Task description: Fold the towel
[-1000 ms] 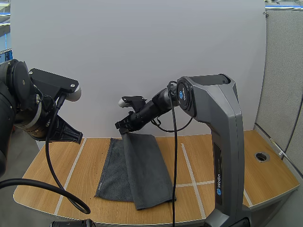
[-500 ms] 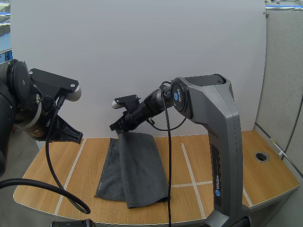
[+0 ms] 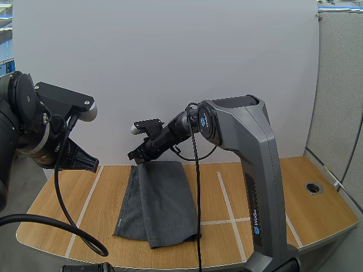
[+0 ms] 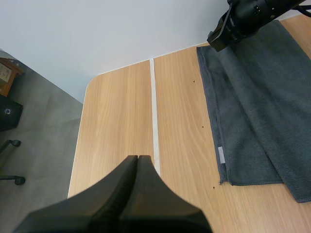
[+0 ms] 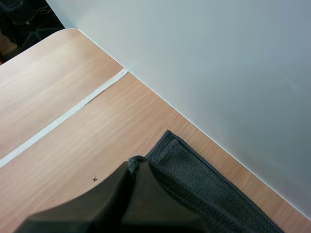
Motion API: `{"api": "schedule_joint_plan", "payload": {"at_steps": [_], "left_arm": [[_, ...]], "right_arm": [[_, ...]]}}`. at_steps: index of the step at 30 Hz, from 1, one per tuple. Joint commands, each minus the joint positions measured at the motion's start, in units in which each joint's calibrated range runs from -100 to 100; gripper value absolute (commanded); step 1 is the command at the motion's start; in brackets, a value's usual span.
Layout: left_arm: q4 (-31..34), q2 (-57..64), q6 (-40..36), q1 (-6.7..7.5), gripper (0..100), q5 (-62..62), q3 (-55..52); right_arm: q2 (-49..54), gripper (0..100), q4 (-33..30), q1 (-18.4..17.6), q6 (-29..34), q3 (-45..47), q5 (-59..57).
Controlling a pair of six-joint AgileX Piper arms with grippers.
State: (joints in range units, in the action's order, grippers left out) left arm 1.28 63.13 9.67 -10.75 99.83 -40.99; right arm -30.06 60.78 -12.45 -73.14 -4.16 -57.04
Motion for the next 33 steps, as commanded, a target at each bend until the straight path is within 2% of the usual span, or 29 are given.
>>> {"api": "schedule_joint_plan", "payload": {"at_steps": [1, 16, 21, 33], "left_arm": [[0.10, -0.16, -0.21, -0.07, 0, 0.17, -0.17], [0.10, -0.16, -0.21, -0.07, 0, 0.17, -0.17], [0.00, -0.16, -0.21, -0.07, 0, 0.17, -0.17], [-0.64, -0.16, -0.21, -0.07, 0, 0.17, -0.17]], "right_arm": [[-1.38, 0, -0.28, -0.36, -0.23, -0.48, 1.57], [-3.11, 0, -2.06, -1.55, 0.32, -5.29, 4.00], [-5.78, 0, -4.11, -1.55, 2.82, -7.73, 3.55], [-6.86, 0, -3.49, -2.10, 2.39, -9.09, 6.23]]}}
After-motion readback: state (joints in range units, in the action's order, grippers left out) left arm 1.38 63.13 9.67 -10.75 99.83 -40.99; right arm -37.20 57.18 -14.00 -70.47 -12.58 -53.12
